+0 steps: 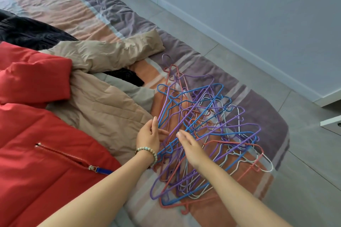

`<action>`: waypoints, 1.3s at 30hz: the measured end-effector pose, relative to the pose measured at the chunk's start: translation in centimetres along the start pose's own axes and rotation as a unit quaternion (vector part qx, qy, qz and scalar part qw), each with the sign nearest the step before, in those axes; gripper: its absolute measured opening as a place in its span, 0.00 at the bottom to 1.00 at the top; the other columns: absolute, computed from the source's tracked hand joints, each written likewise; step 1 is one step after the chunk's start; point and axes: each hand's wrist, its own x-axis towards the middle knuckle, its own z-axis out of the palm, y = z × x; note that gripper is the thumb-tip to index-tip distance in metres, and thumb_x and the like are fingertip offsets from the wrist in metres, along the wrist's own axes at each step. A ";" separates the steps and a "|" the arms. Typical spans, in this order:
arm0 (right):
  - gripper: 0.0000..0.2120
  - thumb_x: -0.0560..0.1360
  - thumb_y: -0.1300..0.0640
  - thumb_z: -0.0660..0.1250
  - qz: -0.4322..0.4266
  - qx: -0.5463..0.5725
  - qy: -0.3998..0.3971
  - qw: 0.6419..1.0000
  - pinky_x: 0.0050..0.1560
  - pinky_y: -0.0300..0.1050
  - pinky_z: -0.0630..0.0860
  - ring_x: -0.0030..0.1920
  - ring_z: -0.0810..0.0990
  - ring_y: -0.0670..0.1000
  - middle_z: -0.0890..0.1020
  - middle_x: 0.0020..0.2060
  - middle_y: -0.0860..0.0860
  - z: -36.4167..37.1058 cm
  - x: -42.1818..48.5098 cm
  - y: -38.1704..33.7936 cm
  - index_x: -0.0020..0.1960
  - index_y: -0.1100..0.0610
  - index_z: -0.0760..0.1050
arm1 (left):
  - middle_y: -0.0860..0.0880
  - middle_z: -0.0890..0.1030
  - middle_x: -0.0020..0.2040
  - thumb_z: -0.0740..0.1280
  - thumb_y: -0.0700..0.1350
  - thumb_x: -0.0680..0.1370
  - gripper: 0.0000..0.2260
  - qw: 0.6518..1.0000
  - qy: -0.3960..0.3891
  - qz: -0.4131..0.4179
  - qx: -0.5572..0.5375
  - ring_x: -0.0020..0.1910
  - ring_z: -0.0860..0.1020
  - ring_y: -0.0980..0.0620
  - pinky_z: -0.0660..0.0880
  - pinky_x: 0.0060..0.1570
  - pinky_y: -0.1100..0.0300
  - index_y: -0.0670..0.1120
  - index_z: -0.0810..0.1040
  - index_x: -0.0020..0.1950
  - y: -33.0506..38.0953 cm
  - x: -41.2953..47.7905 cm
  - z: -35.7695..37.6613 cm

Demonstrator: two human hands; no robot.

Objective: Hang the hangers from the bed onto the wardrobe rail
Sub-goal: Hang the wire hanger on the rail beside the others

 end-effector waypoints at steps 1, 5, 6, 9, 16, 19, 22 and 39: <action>0.21 0.81 0.47 0.55 0.004 0.032 -0.006 0.999 0.65 0.38 0.61 0.69 0.67 0.48 0.71 0.65 0.46 0.1 -0.5 -0.9 0.71 0.53 0.64 | 0.49 0.82 0.31 0.53 0.53 0.81 0.16 1.000 -0.001 0.014 0.013 0.29 0.81 0.55 0.77 0.37 0.58 0.49 0.73 0.39 0.7 -0.4 -0.2; 0.19 0.81 0.47 0.55 -0.010 0.076 0.002 0.997 0.67 0.47 0.67 0.63 0.73 0.49 0.74 0.61 0.47 -0.9 -3.2 -5.1 0.69 0.51 0.65 | 0.51 0.82 0.33 0.53 0.55 0.81 0.18 0.996 0.005 0.058 0.072 0.34 0.82 0.51 0.74 0.40 0.58 0.50 0.73 0.36 5.1 -1.9 -1.0; 0.19 0.80 0.47 0.55 -0.023 0.073 0.021 0.997 0.68 0.47 0.66 0.63 0.73 0.48 0.74 0.63 0.49 -1.6 -4.1 -6.3 0.69 0.51 0.65 | 0.51 0.82 0.33 0.53 0.55 0.80 0.18 0.994 0.005 0.070 0.086 0.34 0.82 0.52 0.74 0.40 0.57 0.48 0.74 0.38 6.4 -2.4 -1.2; 0.18 0.80 0.48 0.57 -0.079 0.053 0.072 0.993 0.63 0.41 0.66 0.62 0.71 0.47 0.73 0.63 0.48 -4.7 -7.6 -10.3 0.68 0.52 0.67 | 0.52 0.80 0.31 0.55 0.55 0.80 0.19 0.987 -0.006 0.115 0.116 0.32 0.82 0.55 0.75 0.43 0.56 0.46 0.74 0.36 10.5 -3.4 -1.9; 0.15 0.79 0.47 0.58 -0.140 0.009 0.112 0.984 0.69 0.50 0.67 0.65 0.72 0.49 0.75 0.60 0.47 -12.6 -15.3 -16.4 0.63 0.49 0.72 | 0.51 0.82 0.34 0.55 0.54 0.80 0.20 0.949 -0.051 0.208 0.231 0.36 0.82 0.49 0.76 0.45 0.54 0.43 0.78 0.41 21.5 -6.7 -2.4; 0.16 0.79 0.45 0.58 -0.148 0.005 0.121 0.982 0.69 0.53 0.67 0.65 0.72 0.50 0.75 0.63 0.48 -14.2 -17.8 -17.7 0.64 0.49 0.72 | 0.49 0.83 0.37 0.54 0.56 0.80 0.20 0.927 -0.058 0.228 0.291 0.39 0.82 0.47 0.77 0.45 0.52 0.46 0.75 0.37 24.8 -8.4 -2.4; 0.20 0.79 0.45 0.57 -0.149 -0.012 0.130 0.980 0.69 0.52 0.68 0.64 0.73 0.50 0.75 0.64 0.50 -15.3 -19.7 -18.2 0.67 0.52 0.71 | 0.49 0.84 0.39 0.54 0.54 0.81 0.18 0.916 -0.086 0.213 0.328 0.41 0.82 0.47 0.77 0.47 0.53 0.47 0.74 0.36 26.9 -9.8 -2.5; 0.19 0.80 0.47 0.56 -0.198 0.081 0.088 0.973 0.63 0.43 0.67 0.66 0.72 0.51 0.76 0.63 0.52 -12.8 -25.1 -23.4 0.66 0.55 0.70 | 0.48 0.82 0.32 0.56 0.55 0.80 0.19 0.942 -0.207 0.227 0.131 0.36 0.84 0.44 0.80 0.40 0.53 0.42 0.71 0.37 33.3 -16.9 -6.9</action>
